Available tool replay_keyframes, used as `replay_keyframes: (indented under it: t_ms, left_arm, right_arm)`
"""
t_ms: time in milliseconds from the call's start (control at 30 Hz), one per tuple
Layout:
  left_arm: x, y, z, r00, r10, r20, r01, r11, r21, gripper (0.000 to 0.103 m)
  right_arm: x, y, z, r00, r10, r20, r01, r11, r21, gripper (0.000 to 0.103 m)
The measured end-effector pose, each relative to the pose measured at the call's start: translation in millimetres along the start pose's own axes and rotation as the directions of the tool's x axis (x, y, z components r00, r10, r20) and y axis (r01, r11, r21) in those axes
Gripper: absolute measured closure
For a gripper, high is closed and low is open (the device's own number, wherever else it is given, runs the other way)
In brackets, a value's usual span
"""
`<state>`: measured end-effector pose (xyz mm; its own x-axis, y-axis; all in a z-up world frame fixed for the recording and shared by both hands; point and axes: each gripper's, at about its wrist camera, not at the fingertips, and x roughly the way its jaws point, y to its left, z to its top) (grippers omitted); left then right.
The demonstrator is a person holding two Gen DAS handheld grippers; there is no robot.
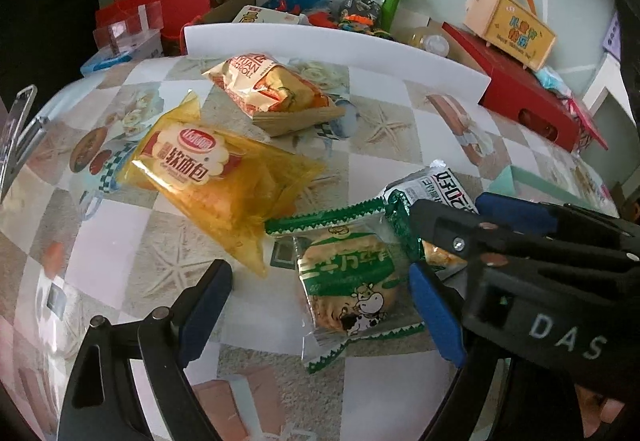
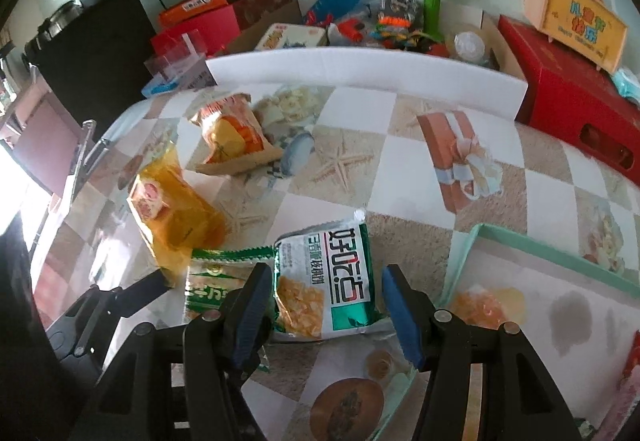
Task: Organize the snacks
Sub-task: 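Grasp the green cow-print bun pack with the left gripper while the right grasps the green-white biscuit pack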
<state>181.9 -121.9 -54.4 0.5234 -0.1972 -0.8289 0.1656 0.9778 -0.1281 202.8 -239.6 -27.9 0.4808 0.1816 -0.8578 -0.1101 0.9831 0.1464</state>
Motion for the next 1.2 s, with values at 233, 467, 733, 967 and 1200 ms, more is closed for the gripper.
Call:
replay_keyframes:
  t_ms: [233,467,733,967,1200]
  left_arm:
    - [2.8,7.6,-0.3,0.997,0.079,0.001,-0.079,0.997,-0.008,0.014]
    - [0.3,14.8,-1.4,0.994,0.106,0.009,-0.106,0.994,-0.004,0.03]
    - [-3.9,20.3,0.9,0.998,0.056,0.012,-0.055,0.998,-0.02,0.048]
    - [-8.0,27.9,2.3,1.0,0.008,0.005,-0.008,0.998,-0.067,0.049]
    - [-16.9,28.7,0.7,1.0,-0.025,0.013,0.026,0.996,-0.083,0.049]
  right_arm:
    - [16.8,3.5,-2.4,0.997,-0.036,-0.061,0.036,0.999,-0.006,0.042]
    - [18.8,5.4,-2.4,0.996,-0.059,-0.062,0.059,0.998,-0.013,0.046]
    - [7.1,4.4,-6.1,0.999,-0.043,-0.028,0.044,0.998,0.038,0.051]
    - [-20.5,0.0,-16.0,0.997,-0.07,0.033,0.067,0.992,0.104,0.051]
    - [-41.7,-0.6,-27.6,0.993,-0.093,0.075,0.08,0.983,0.163,0.051]
